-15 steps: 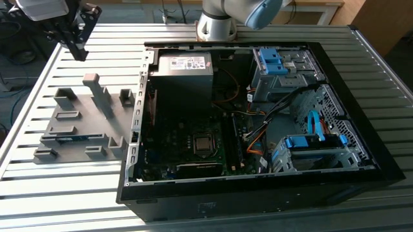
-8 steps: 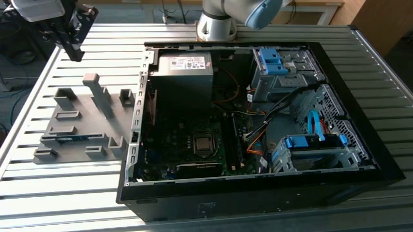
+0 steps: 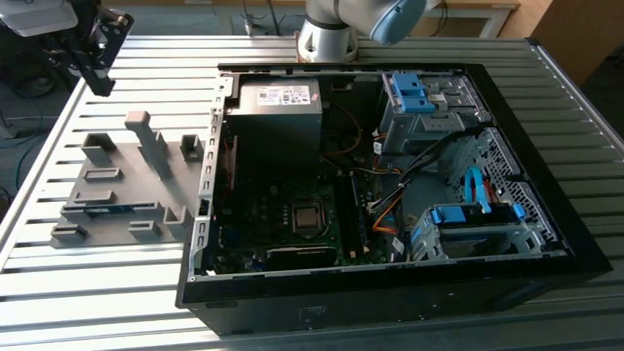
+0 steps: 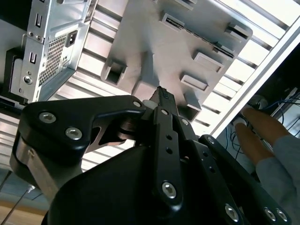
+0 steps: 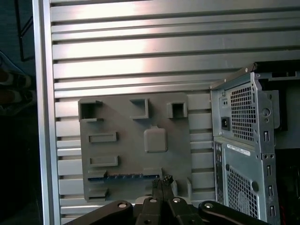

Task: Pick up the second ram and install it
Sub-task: 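Reach for the second ram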

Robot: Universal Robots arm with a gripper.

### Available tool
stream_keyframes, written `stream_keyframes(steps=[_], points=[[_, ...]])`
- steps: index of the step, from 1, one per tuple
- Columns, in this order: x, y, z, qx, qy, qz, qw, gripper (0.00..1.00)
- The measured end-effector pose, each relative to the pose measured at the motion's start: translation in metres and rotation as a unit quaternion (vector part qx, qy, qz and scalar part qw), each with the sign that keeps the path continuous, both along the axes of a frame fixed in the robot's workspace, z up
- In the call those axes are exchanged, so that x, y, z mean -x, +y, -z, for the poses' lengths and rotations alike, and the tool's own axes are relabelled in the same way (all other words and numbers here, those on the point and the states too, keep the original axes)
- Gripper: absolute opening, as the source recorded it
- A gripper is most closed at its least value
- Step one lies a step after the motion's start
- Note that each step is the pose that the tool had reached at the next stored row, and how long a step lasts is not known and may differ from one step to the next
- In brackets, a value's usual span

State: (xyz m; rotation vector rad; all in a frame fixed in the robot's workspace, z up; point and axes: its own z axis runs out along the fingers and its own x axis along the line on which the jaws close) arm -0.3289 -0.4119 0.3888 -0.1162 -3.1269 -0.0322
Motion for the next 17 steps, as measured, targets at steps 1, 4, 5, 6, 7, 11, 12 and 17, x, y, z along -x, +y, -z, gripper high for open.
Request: stream_keyframes(steps=[1, 4, 5, 6, 7, 11, 12, 17], points=[[0.001, -0.0005, 0.0, 0.0, -0.0001, 0.0, 1.0, 0.11], [0.005, -0.0015, 0.0, 0.0, -0.0003, -0.001, 1.0, 0.11], [0.006, -0.0017, 0.0001, 0.0, -0.0004, -0.001, 1.0, 0.11], [0.007, -0.002, 0.0001, 0.0, -0.0004, -0.001, 1.0, 0.11], [0.008, -0.0022, 0.0, 0.0, -0.0004, -0.001, 1.0, 0.11], [0.012, -0.0033, 0.0, 0.0, -0.0005, -0.001, 1.0, 0.11], [0.013, -0.0036, 0.0001, -0.0001, -0.0006, -0.001, 1.0, 0.11], [0.026, -0.0089, 0.0001, -0.0001, -0.001, -0.002, 1.0, 0.11]])
